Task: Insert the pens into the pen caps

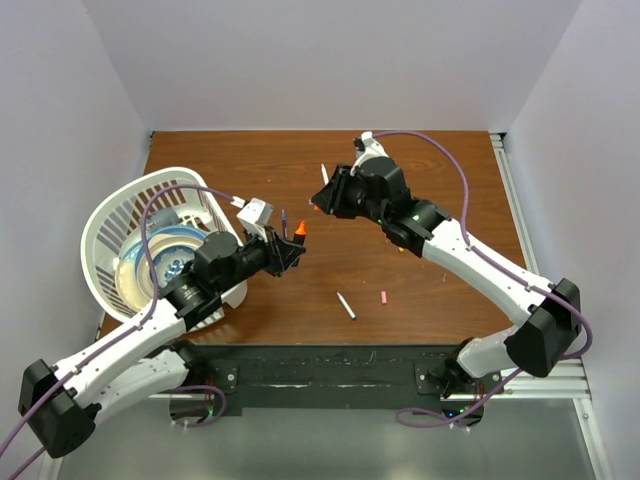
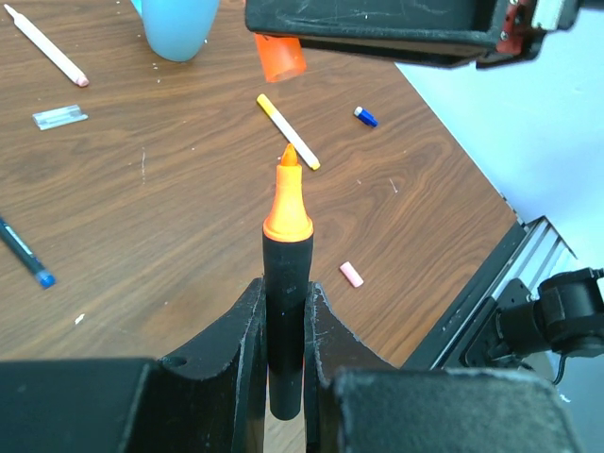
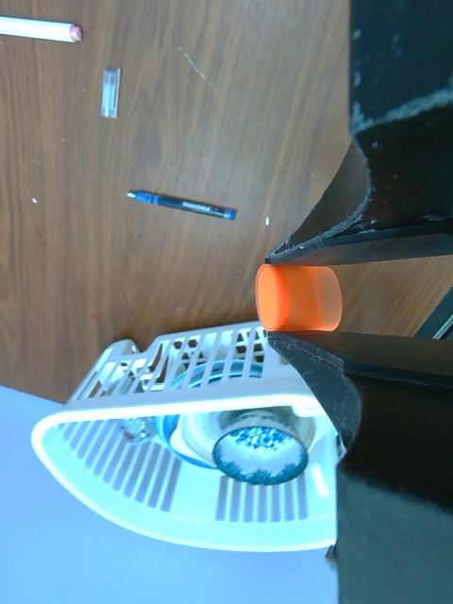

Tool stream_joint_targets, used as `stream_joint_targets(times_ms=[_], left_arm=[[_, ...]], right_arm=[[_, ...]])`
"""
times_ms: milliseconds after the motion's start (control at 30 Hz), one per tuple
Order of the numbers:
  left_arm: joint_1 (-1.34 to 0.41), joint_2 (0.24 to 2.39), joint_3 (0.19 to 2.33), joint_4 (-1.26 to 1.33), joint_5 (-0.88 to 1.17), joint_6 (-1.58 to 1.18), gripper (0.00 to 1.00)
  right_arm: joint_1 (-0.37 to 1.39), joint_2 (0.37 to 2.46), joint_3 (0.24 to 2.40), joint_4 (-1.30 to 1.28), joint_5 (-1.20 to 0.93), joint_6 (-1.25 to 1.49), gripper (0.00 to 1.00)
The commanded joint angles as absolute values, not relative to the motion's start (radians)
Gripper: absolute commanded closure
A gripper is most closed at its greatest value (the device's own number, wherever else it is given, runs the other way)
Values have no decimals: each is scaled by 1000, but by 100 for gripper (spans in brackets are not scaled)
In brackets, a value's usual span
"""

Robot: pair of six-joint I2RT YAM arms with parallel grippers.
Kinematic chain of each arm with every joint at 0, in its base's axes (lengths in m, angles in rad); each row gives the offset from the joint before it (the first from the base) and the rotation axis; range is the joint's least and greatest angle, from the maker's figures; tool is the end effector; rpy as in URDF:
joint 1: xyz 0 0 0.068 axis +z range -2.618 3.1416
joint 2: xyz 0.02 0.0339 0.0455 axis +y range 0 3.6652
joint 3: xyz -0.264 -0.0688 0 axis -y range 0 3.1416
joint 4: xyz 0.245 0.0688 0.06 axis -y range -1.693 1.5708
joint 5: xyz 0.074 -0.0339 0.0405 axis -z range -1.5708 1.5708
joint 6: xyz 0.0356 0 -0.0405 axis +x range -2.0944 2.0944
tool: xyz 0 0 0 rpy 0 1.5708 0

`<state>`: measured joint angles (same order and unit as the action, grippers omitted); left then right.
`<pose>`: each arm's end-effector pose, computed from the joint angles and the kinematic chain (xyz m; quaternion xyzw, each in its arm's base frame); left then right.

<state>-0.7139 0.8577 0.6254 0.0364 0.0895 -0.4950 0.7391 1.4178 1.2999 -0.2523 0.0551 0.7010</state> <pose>0.1543 -0.1379 0.2939 0.1126 0.7644 -0.3887 0.5020 0.2469 0.2224 0.3655 -0.0002 0.8250 0.3553 0.4395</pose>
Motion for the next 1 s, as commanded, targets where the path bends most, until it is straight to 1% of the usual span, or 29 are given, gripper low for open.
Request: stream_joint_targets(times_ms=[0, 200, 567, 800, 967], left_arm=[[-712, 865, 627, 130, 63, -526, 100], [-712, 879, 624, 137, 52, -526, 100], [-712, 873, 611, 144, 49, -529, 100], [-710, 868, 617, 140, 23, -537, 100], [-712, 894, 649, 127, 3, -541, 100]], right_arm=[[778, 1387, 1296, -186, 152, 788, 100], [822, 1379, 1287, -169, 163, 799, 100], [907, 1370, 1259, -178, 247, 792, 100], [1009, 1365, 1252, -248, 380, 747, 100], [1103, 1382, 1227, -298, 523, 761, 100]])
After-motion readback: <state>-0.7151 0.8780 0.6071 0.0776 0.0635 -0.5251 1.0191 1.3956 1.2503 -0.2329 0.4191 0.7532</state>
